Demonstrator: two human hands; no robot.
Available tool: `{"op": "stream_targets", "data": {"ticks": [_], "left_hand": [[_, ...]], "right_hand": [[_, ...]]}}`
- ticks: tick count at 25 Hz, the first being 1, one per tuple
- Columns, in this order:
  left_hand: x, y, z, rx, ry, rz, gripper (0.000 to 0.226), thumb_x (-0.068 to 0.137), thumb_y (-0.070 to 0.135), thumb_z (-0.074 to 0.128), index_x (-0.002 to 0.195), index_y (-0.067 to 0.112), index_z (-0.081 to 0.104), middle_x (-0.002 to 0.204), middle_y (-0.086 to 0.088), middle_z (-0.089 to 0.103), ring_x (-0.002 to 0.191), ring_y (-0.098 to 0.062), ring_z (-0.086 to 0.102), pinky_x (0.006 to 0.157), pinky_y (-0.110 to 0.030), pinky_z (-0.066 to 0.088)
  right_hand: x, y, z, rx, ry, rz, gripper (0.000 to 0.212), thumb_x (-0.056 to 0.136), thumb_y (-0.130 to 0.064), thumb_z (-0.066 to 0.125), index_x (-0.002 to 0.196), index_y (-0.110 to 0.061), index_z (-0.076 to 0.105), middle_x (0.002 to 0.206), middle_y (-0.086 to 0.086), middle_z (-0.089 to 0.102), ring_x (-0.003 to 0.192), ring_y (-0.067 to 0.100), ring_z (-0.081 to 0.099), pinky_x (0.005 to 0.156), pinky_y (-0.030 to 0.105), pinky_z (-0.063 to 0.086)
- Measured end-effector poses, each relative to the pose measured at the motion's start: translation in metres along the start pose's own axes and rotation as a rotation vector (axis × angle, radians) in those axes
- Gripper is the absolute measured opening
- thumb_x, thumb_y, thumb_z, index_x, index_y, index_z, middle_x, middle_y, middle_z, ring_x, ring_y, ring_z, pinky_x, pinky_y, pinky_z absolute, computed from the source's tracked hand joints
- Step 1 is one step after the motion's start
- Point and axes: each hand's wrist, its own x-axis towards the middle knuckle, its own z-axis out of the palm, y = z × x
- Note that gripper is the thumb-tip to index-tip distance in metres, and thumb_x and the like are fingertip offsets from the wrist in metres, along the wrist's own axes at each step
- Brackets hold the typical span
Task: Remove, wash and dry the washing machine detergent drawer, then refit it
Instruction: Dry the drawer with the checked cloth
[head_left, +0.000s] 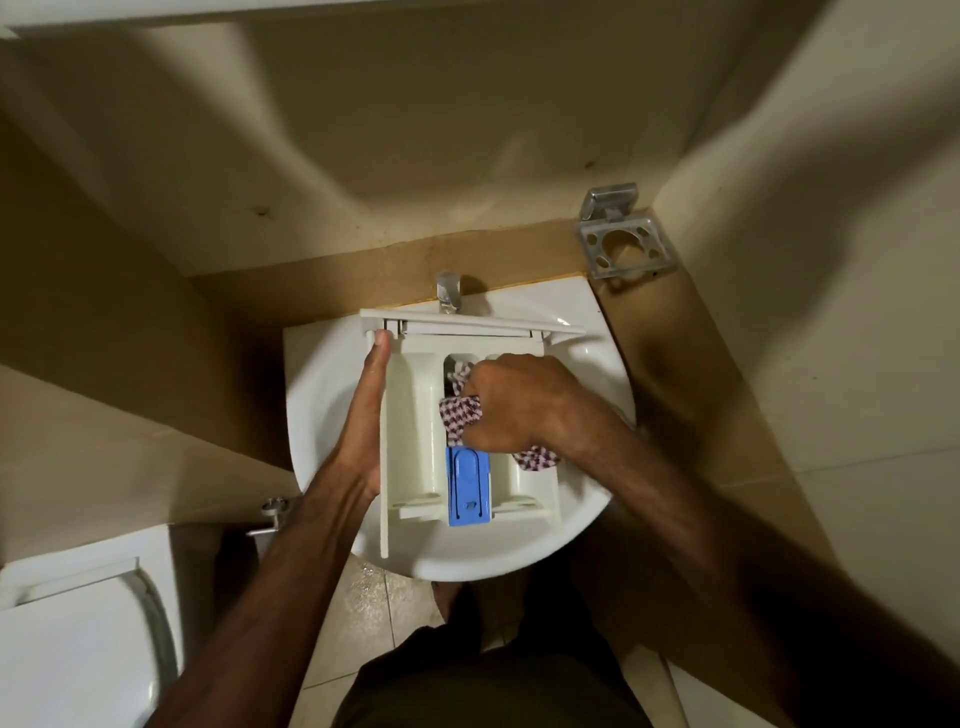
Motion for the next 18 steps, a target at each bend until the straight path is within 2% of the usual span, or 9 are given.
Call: {"op": "stream_targets", "data": {"ticks": [2, 4, 7, 10, 12, 13, 15, 17, 18], "left_hand": [[-0.003, -0.011, 0.001, 0.004, 0.025, -0.015, 0.058, 0.100, 0.068, 0.039, 0.120, 0.029, 0.077, 0.129, -0.012, 0.072, 0.113, -0.027, 0.072, 0.093, -0.040, 0.059], [-0.006, -0.017, -0.001, -0.019, 0.031, -0.046, 0.062, 0.100, 0.068, 0.038, 0.118, 0.025, 0.078, 0.126, -0.015, 0.073, 0.111, -0.030, 0.073, 0.091, -0.041, 0.060], [-0.004, -0.010, -0.011, 0.008, 0.078, -0.056, 0.070, 0.097, 0.073, 0.038, 0.125, 0.021, 0.075, 0.126, -0.016, 0.072, 0.111, -0.032, 0.072, 0.092, -0.042, 0.059], [-0.005, -0.005, -0.014, 0.013, 0.079, -0.034, 0.059, 0.102, 0.063, 0.036, 0.100, 0.030, 0.084, 0.107, -0.007, 0.080, 0.093, -0.021, 0.077, 0.075, -0.031, 0.063], [-0.008, -0.003, -0.008, 0.014, 0.066, -0.008, 0.058, 0.104, 0.060, 0.034, 0.099, 0.030, 0.084, 0.108, -0.005, 0.080, 0.093, -0.017, 0.077, 0.074, -0.027, 0.063], [-0.007, -0.004, -0.007, 0.020, 0.074, 0.000, 0.058, 0.104, 0.062, 0.036, 0.109, 0.027, 0.082, 0.116, -0.008, 0.078, 0.100, -0.020, 0.076, 0.077, -0.029, 0.062], [-0.007, -0.007, -0.010, 0.009, 0.080, -0.013, 0.060, 0.102, 0.064, 0.036, 0.119, 0.023, 0.077, 0.122, -0.011, 0.075, 0.108, -0.026, 0.074, 0.080, -0.033, 0.062], [-0.007, -0.004, -0.014, 0.018, 0.088, -0.019, 0.057, 0.102, 0.064, 0.035, 0.109, 0.030, 0.081, 0.116, -0.007, 0.078, 0.106, -0.024, 0.075, 0.077, -0.031, 0.062], [-0.006, -0.004, -0.016, 0.050, 0.086, -0.002, 0.054, 0.101, 0.064, 0.036, 0.106, 0.035, 0.081, 0.113, -0.004, 0.079, 0.103, -0.020, 0.076, 0.076, -0.030, 0.062]], "right_hand": [[0.002, 0.006, -0.004, -0.076, -0.153, -0.032, 0.020, 0.093, -0.037, 0.071, 0.093, -0.019, 0.061, 0.079, -0.004, 0.057, 0.085, 0.020, 0.064, 0.074, 0.031, 0.046], [0.002, 0.011, 0.007, -0.107, -0.156, -0.062, 0.023, 0.093, -0.037, 0.071, 0.106, -0.018, 0.069, 0.089, -0.002, 0.065, 0.092, 0.021, 0.066, 0.079, 0.032, 0.050], [0.005, 0.010, 0.033, 0.001, 0.111, -0.131, 0.031, 0.092, -0.034, 0.074, 0.122, -0.028, 0.075, 0.111, 0.000, 0.075, 0.104, 0.022, 0.069, 0.086, 0.034, 0.051], [0.023, 0.010, 0.026, 0.138, 0.392, -0.102, 0.034, 0.088, -0.022, 0.077, 0.121, -0.028, 0.077, 0.115, 0.002, 0.077, 0.107, 0.025, 0.070, 0.091, 0.036, 0.056], [0.030, 0.008, 0.023, 0.096, 0.434, -0.057, 0.035, 0.085, -0.017, 0.075, 0.119, -0.026, 0.078, 0.115, 0.004, 0.077, 0.108, 0.028, 0.070, 0.090, 0.036, 0.057], [0.029, 0.004, 0.023, 0.057, 0.398, -0.045, 0.033, 0.085, -0.016, 0.074, 0.117, -0.024, 0.078, 0.113, 0.004, 0.076, 0.107, 0.027, 0.070, 0.089, 0.034, 0.055], [0.024, -0.001, 0.025, 0.046, 0.206, -0.087, 0.025, 0.087, -0.018, 0.070, 0.112, -0.019, 0.076, 0.108, 0.004, 0.075, 0.101, 0.025, 0.070, 0.084, 0.031, 0.051], [0.017, 0.000, 0.024, 0.075, -0.106, -0.126, 0.014, 0.095, -0.023, 0.064, 0.103, -0.014, 0.069, 0.105, 0.005, 0.073, 0.096, 0.024, 0.070, 0.078, 0.029, 0.052], [0.015, 0.003, 0.023, 0.104, -0.238, -0.142, 0.018, 0.100, -0.026, 0.058, 0.107, -0.012, 0.066, 0.108, 0.006, 0.071, 0.096, 0.022, 0.070, 0.079, 0.033, 0.056]]}}
